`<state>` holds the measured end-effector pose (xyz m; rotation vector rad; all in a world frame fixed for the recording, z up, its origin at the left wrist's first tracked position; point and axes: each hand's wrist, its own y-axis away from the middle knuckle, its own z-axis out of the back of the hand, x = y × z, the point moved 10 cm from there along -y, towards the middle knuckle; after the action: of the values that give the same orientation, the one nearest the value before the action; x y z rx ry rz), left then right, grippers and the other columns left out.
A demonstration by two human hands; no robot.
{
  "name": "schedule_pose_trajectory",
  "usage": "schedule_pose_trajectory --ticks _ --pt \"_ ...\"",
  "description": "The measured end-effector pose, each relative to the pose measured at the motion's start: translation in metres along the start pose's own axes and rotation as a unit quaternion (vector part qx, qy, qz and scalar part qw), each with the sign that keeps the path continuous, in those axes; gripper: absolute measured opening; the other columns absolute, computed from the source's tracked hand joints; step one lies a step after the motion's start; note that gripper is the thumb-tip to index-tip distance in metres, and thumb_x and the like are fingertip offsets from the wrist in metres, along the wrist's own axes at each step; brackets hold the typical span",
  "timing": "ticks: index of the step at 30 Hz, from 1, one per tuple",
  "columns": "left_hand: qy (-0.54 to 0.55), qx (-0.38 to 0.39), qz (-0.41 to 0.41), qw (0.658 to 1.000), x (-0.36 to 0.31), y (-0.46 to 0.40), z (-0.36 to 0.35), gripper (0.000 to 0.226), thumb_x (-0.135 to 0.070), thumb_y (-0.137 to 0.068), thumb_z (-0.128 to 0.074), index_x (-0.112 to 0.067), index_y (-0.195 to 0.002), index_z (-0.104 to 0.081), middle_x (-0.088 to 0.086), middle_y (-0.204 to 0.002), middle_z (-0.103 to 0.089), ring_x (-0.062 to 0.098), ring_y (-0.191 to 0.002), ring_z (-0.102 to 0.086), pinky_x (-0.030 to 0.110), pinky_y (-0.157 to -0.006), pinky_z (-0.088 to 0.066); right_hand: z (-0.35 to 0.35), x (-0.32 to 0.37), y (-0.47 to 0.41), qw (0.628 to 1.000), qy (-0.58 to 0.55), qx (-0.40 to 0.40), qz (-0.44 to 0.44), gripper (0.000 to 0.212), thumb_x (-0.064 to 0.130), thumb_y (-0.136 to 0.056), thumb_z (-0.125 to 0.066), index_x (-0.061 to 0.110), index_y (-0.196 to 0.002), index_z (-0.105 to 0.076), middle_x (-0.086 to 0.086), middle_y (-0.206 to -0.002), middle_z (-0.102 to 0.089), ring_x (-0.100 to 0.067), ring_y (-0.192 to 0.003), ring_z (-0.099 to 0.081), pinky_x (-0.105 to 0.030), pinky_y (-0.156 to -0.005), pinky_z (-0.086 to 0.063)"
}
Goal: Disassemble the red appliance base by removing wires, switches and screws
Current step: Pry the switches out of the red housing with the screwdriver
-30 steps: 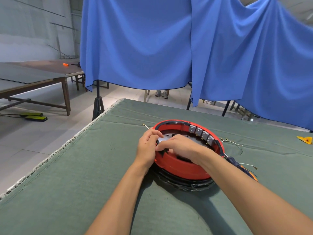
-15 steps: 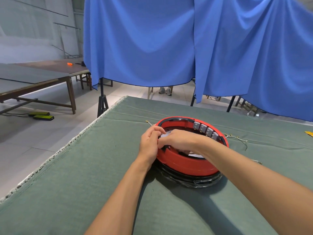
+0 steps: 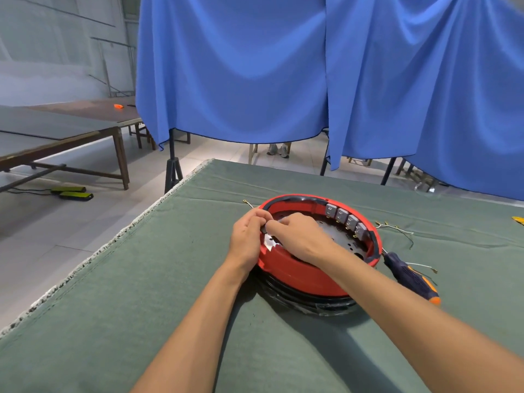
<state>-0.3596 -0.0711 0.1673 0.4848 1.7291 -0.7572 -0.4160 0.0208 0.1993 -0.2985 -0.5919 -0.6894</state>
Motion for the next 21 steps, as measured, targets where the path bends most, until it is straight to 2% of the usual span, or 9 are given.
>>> schedule_pose_trajectory --ticks 2,5,8,10,12,14,15,18,21 --pt "0.011 -0.009 0.003 1.000 0.001 0.000 0.002 0.030 0.006 -0.087 -0.036 -0.009 -0.071 -0.057 0.005 -0.065 -0.048 0.011 -0.059 -0.041 0.027 -0.057 -0.036 0.008 0.003 0.001 0.999 -0.001 -0.045 0.027 0.036 0.051 -0.070 -0.043 0.020 -0.053 -0.042 0.007 -0.048 -0.046 -0.015 -0.050 -0.041 -0.030 -0.052 -0.031" --pt "0.017 -0.015 0.012 1.000 0.004 0.000 0.001 0.031 0.007 -0.087 -0.036 -0.008 -0.072 -0.059 0.011 -0.070 -0.052 0.018 -0.065 -0.043 0.029 -0.058 -0.037 0.007 0.004 0.004 0.998 0.017 -0.037 0.040 0.038 0.048 -0.078 -0.044 0.020 -0.054 -0.043 0.007 -0.050 -0.047 -0.016 -0.052 -0.043 -0.030 -0.053 -0.032" --pt "0.009 -0.005 0.014 1.000 0.008 -0.003 0.002 0.034 0.006 -0.088 -0.037 -0.011 -0.070 -0.061 -0.008 -0.054 -0.051 0.011 -0.058 -0.043 0.040 -0.067 -0.044 0.010 0.004 0.003 0.996 -0.078 -0.037 0.036 0.038 0.038 -0.088 -0.042 0.015 -0.058 -0.045 0.002 -0.055 -0.048 -0.020 -0.056 -0.043 -0.036 -0.059 -0.035" --pt "-0.027 0.003 0.002 1.000 0.006 -0.005 0.002 0.037 0.005 -0.088 -0.038 -0.014 -0.070 -0.063 -0.014 -0.053 -0.055 0.004 -0.057 -0.047 0.047 -0.075 -0.049 0.018 0.003 0.004 0.990 -0.123 -0.058 0.030 0.042 0.034 -0.092 -0.040 0.017 -0.053 -0.038 0.004 -0.049 -0.042 -0.017 -0.052 -0.036 -0.038 -0.060 -0.031" --pt "-0.055 -0.002 -0.012 0.998 0.000 -0.005 0.004 0.040 0.005 -0.087 -0.040 -0.017 -0.068 -0.067 -0.014 -0.060 -0.062 0.003 -0.063 -0.055 0.041 -0.076 -0.052 0.026 0.001 0.008 0.987 -0.138 -0.074 0.030 0.051 0.040 -0.093 -0.041 0.020 -0.048 -0.030 0.005 -0.044 -0.033 -0.015 -0.048 -0.029 -0.037 -0.059 -0.027" --pt "-0.087 -0.010 -0.021 0.996 -0.005 -0.005 0.005 0.037 0.003 -0.087 -0.044 -0.018 -0.069 -0.069 -0.007 -0.074 -0.068 0.010 -0.077 -0.060 0.023 -0.073 -0.049 0.035 -0.003 0.015 0.985 -0.144 -0.091 0.031 0.055 0.050 -0.091 -0.041 0.013 -0.051 -0.032 0.002 -0.045 -0.030 -0.016 -0.048 -0.028 -0.037 -0.059 -0.027" --pt "-0.115 -0.018 -0.021 0.993 -0.007 -0.004 0.006 0.034 0.000 -0.087 -0.046 -0.018 -0.070 -0.070 -0.004 -0.081 -0.069 0.012 -0.083 -0.061 0.019 -0.071 -0.046 0.042 -0.006 0.020 0.983 -0.152 -0.101 0.031 0.056 0.053 -0.088 -0.041 0.010 -0.052 -0.033 -0.001 -0.046 -0.029 -0.019 -0.048 -0.027 -0.037 -0.059 -0.027" --pt "-0.271 -0.076 -0.055 0.958 -0.028 0.003 0.011 0.023 -0.009 -0.086 -0.050 -0.021 -0.081 -0.069 -0.005 -0.096 -0.064 0.011 -0.094 -0.053 0.023 -0.078 -0.038 0.068 -0.022 0.032 0.970 -0.193 -0.147 0.026 0.054 0.056 -0.077 -0.044 0.010 -0.050 -0.032 -0.009 -0.049 -0.026 -0.021 -0.050 -0.025 -0.036 -0.057 -0.024" --pt "-0.337 -0.084 -0.173 0.922 -0.075 0.027 -0.013 0.018 -0.013 -0.084 -0.051 -0.021 -0.080 -0.067 -0.007 -0.088 -0.064 0.013 -0.091 -0.051 0.030 -0.079 -0.040 0.099 -0.052 0.047 0.948 -0.227 -0.223 0.009 0.055 0.053 -0.079 -0.050 0.015 -0.048 -0.025 -0.004 -0.047 -0.022 -0.018 -0.046 -0.021 -0.032 -0.053 -0.020"
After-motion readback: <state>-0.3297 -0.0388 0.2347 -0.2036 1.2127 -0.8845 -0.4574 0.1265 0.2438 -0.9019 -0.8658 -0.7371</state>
